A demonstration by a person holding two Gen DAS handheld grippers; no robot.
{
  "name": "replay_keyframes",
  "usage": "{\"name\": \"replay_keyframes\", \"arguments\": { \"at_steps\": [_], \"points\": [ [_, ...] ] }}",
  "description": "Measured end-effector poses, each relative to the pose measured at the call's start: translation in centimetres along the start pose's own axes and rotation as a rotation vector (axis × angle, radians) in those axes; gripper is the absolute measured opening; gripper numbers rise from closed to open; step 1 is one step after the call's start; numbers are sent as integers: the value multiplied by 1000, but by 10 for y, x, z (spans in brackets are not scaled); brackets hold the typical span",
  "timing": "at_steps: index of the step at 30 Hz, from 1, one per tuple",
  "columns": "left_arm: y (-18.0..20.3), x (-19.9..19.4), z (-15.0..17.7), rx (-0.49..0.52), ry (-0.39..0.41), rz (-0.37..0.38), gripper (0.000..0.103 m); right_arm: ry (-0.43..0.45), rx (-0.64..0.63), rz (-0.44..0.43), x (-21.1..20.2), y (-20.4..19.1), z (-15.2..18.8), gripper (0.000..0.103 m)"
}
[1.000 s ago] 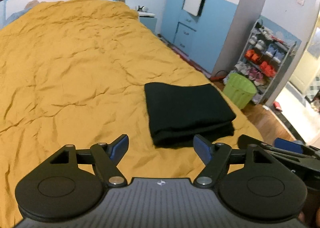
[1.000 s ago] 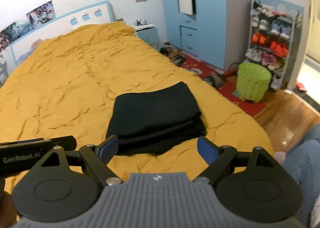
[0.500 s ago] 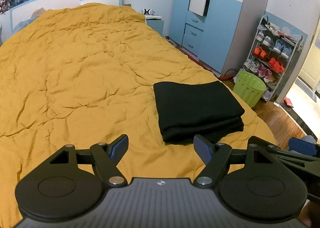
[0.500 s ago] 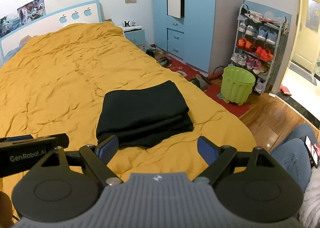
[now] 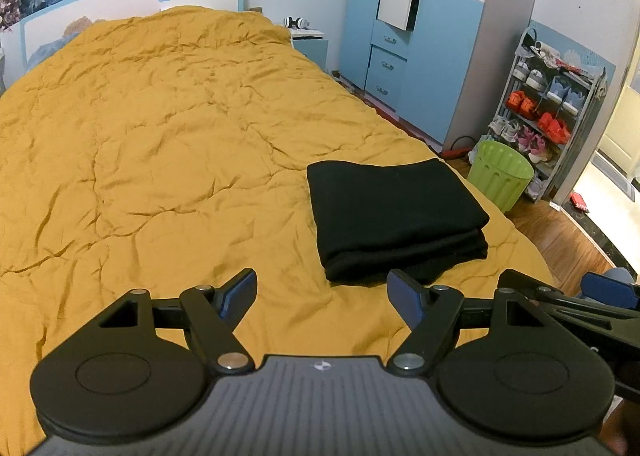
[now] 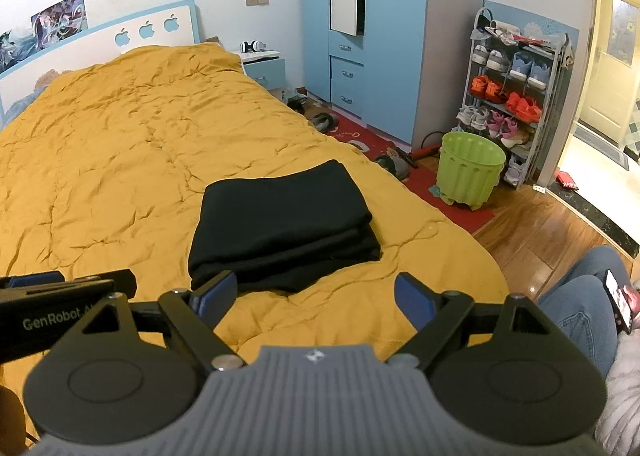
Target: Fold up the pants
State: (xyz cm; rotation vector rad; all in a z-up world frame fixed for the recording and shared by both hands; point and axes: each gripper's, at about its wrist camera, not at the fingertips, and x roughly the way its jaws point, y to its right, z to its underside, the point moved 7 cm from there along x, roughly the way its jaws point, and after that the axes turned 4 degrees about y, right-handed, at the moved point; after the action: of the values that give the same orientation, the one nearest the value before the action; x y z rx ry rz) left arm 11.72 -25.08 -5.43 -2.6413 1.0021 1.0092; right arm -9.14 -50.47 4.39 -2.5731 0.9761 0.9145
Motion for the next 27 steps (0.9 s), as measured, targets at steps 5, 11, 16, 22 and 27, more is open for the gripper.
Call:
{"name": "replay_keyframes", "arguments": {
  "at_steps": [5, 11, 16, 22, 27],
  "points": [
    [-1, 0, 1, 4, 1, -1, 87, -1, 0, 1, 0, 0, 0, 82],
    [-1, -1, 1, 3, 0, -2, 87, -5, 1, 5, 1, 1, 2, 82],
    [-1, -1, 1, 1, -2, -1, 87, -6, 0, 4, 1, 1, 2, 82],
    [-5, -2, 4, 1, -5, -4, 87, -7, 1, 4, 0, 1, 3, 82],
    [-4, -1, 3, 1, -5, -2, 87, -7, 1, 5, 0, 1, 3, 82]
  ]
}}
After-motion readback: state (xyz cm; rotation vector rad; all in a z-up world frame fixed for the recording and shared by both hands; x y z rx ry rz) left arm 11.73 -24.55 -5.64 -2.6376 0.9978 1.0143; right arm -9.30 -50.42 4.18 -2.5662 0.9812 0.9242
